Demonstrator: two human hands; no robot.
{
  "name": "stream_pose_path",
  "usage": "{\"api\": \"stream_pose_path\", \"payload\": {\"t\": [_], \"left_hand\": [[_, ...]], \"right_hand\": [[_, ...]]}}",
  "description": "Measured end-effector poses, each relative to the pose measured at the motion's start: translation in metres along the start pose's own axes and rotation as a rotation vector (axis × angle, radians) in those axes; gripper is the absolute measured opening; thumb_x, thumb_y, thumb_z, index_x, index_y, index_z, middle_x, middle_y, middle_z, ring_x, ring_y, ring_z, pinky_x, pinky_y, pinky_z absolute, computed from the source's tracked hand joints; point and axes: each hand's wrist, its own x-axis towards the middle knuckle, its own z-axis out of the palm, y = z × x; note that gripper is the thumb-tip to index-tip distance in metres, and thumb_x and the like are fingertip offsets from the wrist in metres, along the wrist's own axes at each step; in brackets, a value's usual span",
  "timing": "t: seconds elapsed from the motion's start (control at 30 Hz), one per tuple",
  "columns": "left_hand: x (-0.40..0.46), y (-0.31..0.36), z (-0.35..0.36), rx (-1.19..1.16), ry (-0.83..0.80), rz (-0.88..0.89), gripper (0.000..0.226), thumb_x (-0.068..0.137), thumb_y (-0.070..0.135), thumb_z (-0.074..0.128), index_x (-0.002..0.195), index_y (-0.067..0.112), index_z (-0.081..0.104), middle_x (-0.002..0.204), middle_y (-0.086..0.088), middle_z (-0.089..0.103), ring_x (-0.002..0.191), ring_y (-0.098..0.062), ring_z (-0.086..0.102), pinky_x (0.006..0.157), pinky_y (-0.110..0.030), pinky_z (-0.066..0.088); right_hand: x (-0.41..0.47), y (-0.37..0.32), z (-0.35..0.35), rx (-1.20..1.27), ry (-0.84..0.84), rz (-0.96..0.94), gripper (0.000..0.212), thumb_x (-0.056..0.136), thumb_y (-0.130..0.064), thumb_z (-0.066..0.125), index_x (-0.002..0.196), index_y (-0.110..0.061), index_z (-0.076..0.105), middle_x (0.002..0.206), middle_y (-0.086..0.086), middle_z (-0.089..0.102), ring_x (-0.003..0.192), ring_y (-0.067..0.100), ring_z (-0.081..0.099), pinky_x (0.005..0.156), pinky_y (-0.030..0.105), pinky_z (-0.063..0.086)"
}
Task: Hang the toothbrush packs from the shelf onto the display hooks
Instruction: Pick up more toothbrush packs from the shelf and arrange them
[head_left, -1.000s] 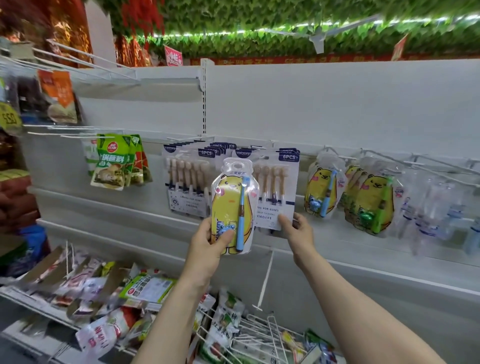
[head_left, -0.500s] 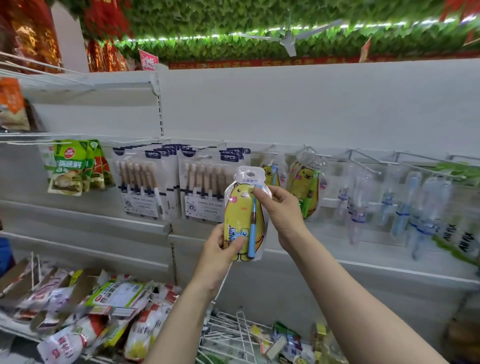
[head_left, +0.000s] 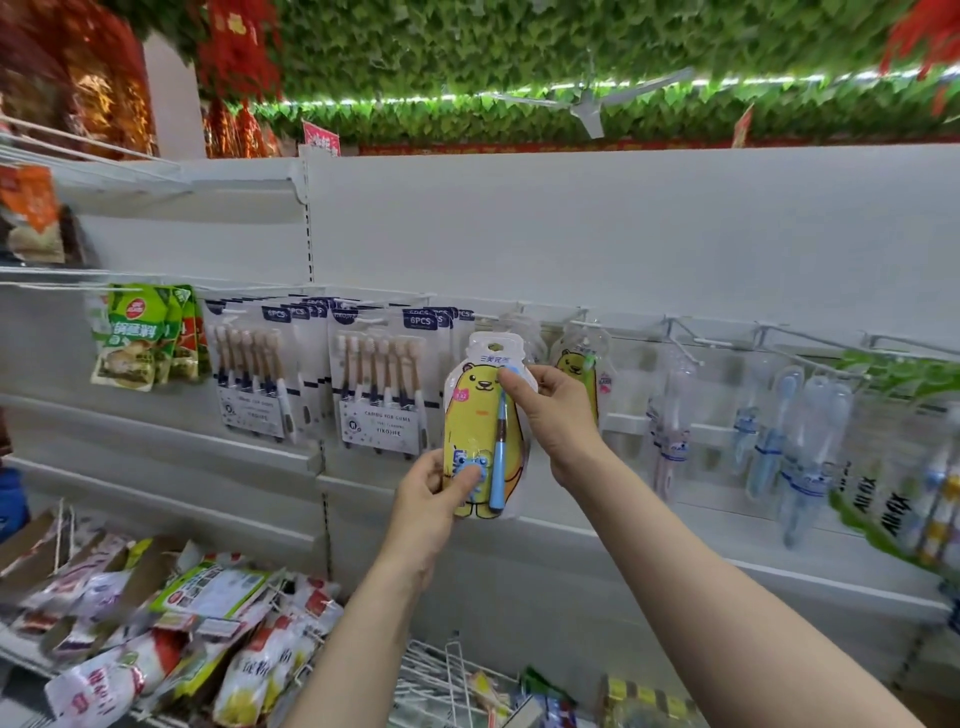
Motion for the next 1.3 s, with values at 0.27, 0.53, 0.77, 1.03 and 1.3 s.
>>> {"api": "stream_pose_path", "payload": {"t": [0.27,0.53,0.77,1.03,1.3], "left_hand": [[0.033,-0.013,-0.008,-0.014,-0.012,0.008,0.023,0.091,0.013,0.066,0.114,0.008,0.062,0.101,-0.005,0.076,0.097,-0.023,0.072,0.088,-0.041,0.057],[0.075,-0.029,-0.015,0.051,-0.101,-0.012,0.024,0.091,0.017,0.068,0.114,0.013,0.063,0.103,-0.002,0.076,0.100,-0.021,0.071,0.092,-0.042,0.055],[0.118,-0.046,-0.010,0.088,-0.128,-0.070,0.015,0.090,0.021,0.070,0.104,0.022,0.063,0.100,-0.003,0.074,0.097,-0.022,0.069,0.084,-0.040,0.056],[0.146,-0.063,-0.006,0.065,-0.169,-0.058,0.012,0.091,0.018,0.068,0.102,0.020,0.062,0.101,-0.005,0.073,0.096,-0.019,0.069,0.077,-0.029,0.056],[0.118,-0.082,0.008,0.133,0.006,-0.248,0.041,0.090,0.027,0.070,0.122,0.008,0.054,0.109,-0.006,0.065,0.107,-0.030,0.062,0.098,-0.045,0.048]], "right_hand": [[0.026,0.013,0.008,-0.064,0.036,0.007,0.024,0.088,-0.027,0.076,0.105,-0.010,0.071,0.088,-0.003,0.073,0.069,-0.002,0.069,0.056,0.012,0.050],[0.047,0.028,0.009,-0.121,0.110,-0.023,0.016,0.087,-0.023,0.077,0.099,-0.013,0.073,0.084,-0.006,0.075,0.071,-0.001,0.070,0.060,0.014,0.051],[0.075,0.043,0.011,-0.157,0.182,0.032,0.022,0.084,-0.028,0.080,0.102,-0.016,0.073,0.095,0.002,0.078,0.092,0.020,0.075,0.083,0.040,0.062],[0.079,0.049,0.009,-0.246,0.214,0.040,0.031,0.089,-0.033,0.074,0.111,-0.012,0.068,0.102,0.003,0.076,0.094,0.013,0.072,0.076,0.023,0.059],[0.027,0.066,-0.019,-0.485,0.090,0.324,0.061,0.089,-0.037,0.073,0.138,-0.008,0.052,0.132,0.005,0.062,0.115,0.018,0.060,0.099,0.034,0.051]]}}
